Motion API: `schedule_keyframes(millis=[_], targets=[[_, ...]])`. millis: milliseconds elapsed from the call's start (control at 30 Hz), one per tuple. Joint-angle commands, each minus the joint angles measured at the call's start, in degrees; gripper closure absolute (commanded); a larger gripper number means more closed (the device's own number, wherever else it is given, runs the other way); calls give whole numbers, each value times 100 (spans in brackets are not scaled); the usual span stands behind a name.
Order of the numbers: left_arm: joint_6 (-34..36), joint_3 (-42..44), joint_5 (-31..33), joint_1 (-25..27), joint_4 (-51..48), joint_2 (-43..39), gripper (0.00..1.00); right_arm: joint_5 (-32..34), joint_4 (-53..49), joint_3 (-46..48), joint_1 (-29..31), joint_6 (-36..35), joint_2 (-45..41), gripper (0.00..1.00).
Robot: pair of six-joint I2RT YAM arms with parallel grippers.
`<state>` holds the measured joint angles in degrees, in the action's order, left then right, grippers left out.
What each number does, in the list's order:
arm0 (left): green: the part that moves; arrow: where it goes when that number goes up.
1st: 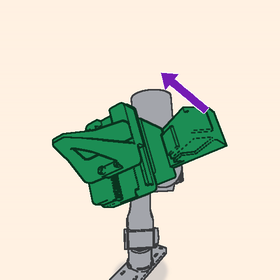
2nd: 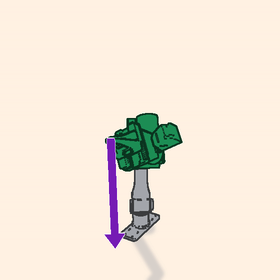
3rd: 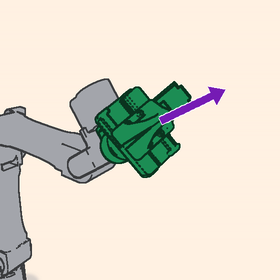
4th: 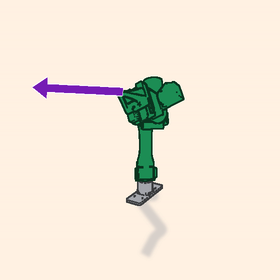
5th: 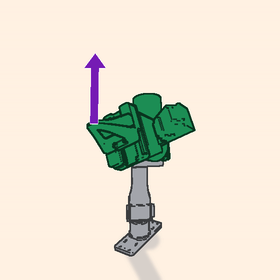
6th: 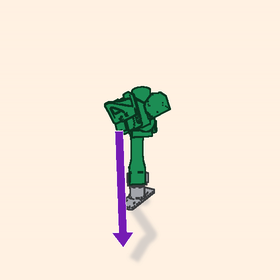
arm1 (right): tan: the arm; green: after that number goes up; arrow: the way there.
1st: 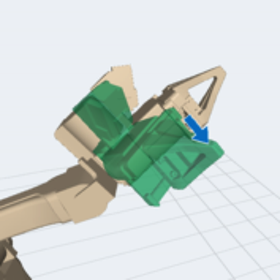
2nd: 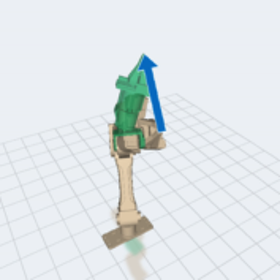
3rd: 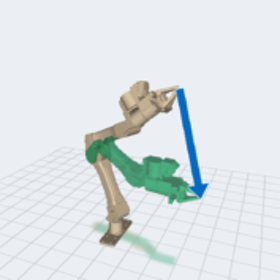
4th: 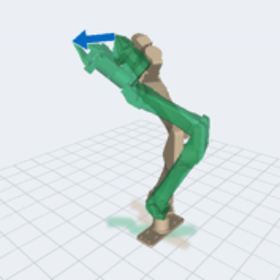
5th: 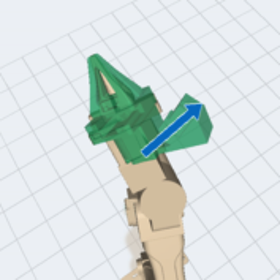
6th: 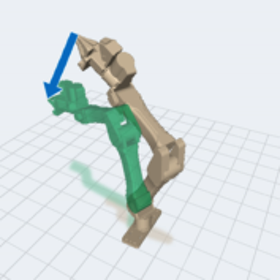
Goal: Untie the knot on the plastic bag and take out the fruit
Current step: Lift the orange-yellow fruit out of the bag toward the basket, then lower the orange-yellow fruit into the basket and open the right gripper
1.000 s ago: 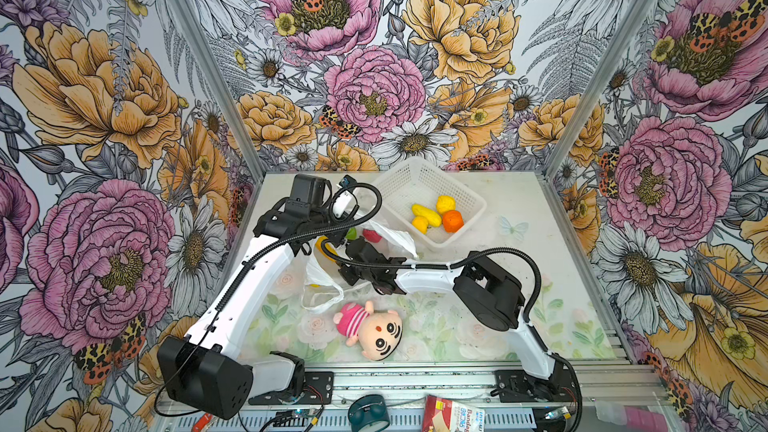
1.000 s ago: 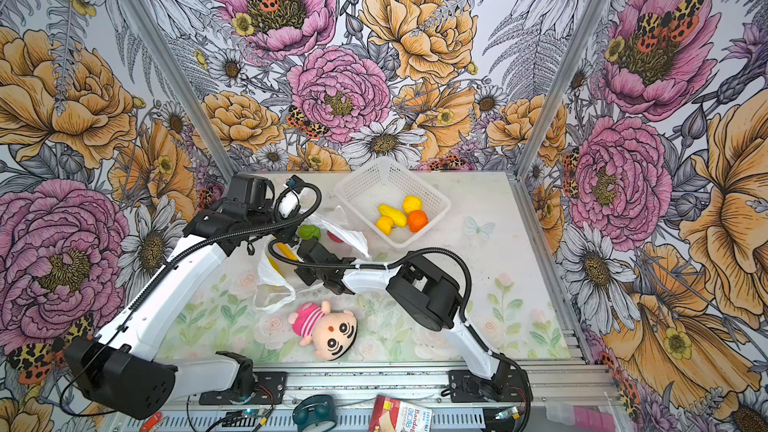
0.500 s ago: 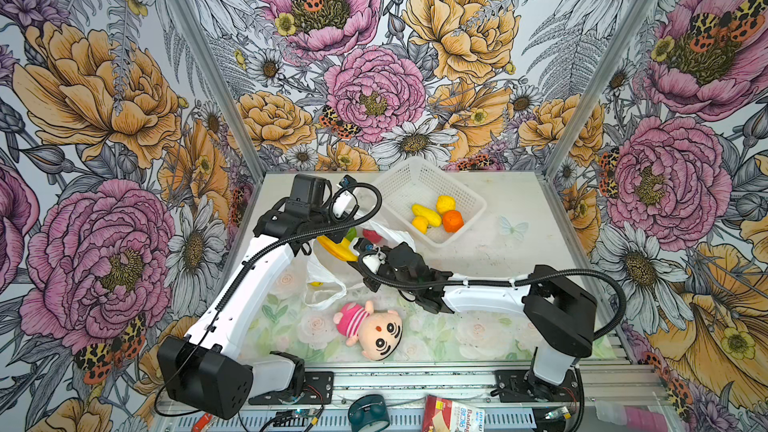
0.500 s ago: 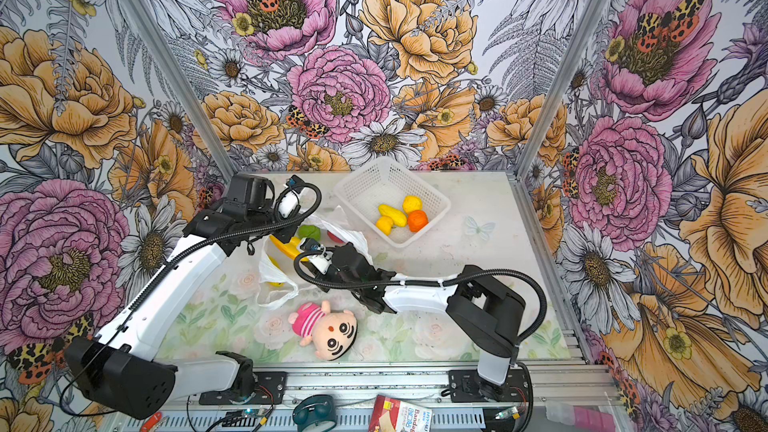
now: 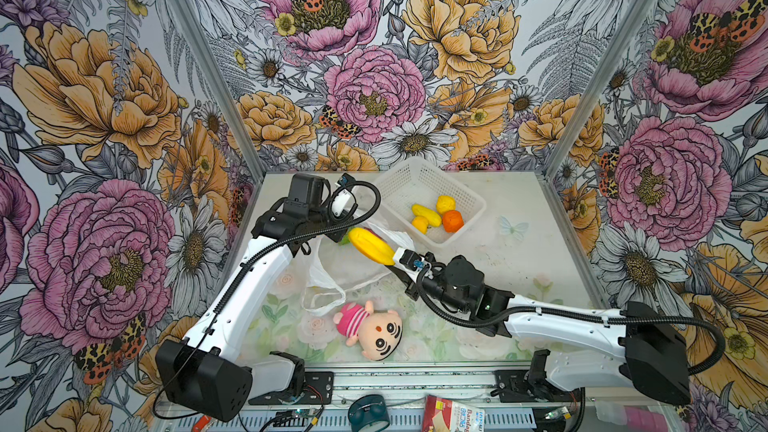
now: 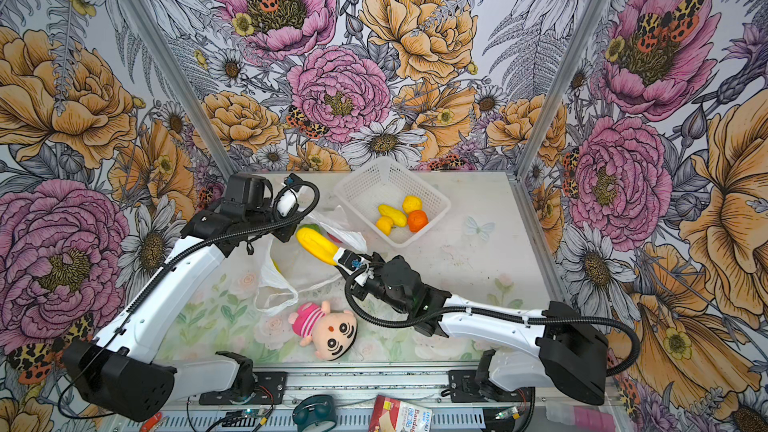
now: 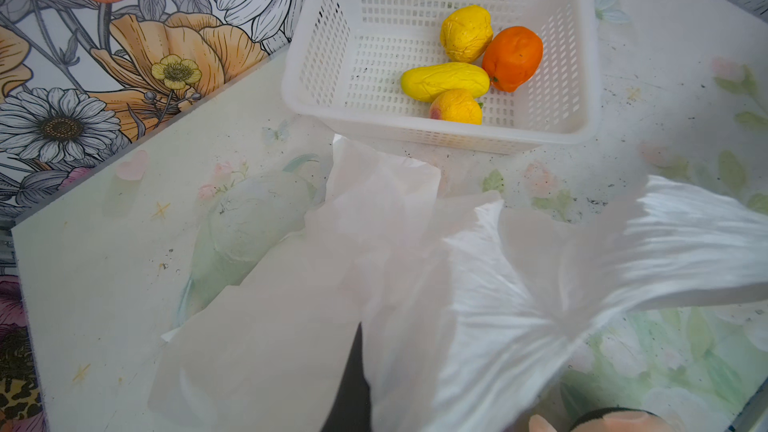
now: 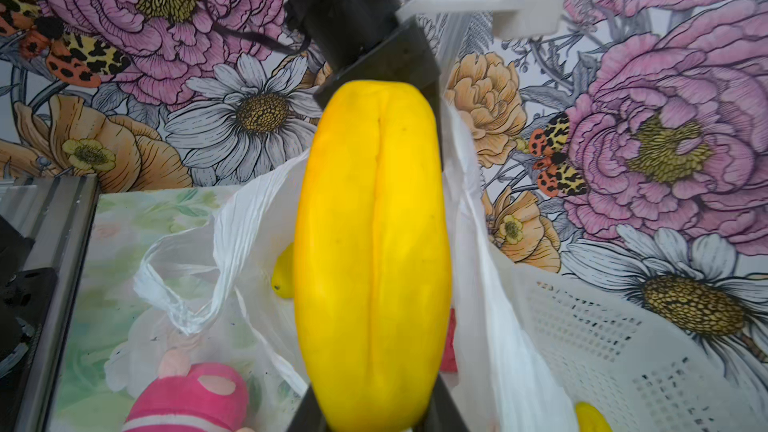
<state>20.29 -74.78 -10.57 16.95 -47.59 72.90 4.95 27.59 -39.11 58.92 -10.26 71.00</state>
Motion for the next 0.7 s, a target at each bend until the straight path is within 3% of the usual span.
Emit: schedule_keyframes(millis=[0,200,367,667], targets=[[-4,-30,0,-52,-44,-22,100,519,714,179,-363,12,-498,96],[1,-31,-11,-51,-45,-23,100,378,1142,566,-1317,859,-748,96],[1,-33,-34,-54,-42,-22,100,434,917,206,-2088,1572,-208,93],[9,-32,-50,-61,-44,-22,100,558,-1950,-2347,-2912,2570,2132,95]])
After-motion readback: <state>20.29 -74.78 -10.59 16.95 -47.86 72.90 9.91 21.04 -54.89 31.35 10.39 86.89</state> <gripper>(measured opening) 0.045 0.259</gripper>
